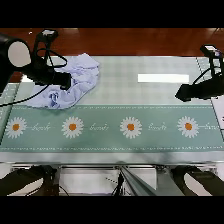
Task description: Fold the shirts.
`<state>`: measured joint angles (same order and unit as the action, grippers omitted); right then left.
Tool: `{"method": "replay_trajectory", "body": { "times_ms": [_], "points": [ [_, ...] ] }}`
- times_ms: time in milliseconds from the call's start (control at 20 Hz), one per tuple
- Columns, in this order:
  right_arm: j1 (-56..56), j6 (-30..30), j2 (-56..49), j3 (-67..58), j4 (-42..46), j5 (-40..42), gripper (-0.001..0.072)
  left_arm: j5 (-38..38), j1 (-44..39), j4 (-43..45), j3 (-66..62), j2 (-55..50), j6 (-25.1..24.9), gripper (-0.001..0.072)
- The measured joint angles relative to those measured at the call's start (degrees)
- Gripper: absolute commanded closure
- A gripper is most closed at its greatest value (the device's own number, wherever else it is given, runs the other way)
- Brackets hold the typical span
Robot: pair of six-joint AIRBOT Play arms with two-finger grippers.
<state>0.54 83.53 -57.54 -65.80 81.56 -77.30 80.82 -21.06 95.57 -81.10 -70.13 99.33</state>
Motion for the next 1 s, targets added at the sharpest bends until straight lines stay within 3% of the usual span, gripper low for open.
{"method": "replay_trajectory", "body": {
  "times_ms": [1000],
  "points": [
    [0.0, 0.0, -0.02, 0.0, 0.02, 1.14, 0.0101, -0.02, 0.0, -0.02, 0.0, 0.0, -0.02, -0.0013]
  ]
}}
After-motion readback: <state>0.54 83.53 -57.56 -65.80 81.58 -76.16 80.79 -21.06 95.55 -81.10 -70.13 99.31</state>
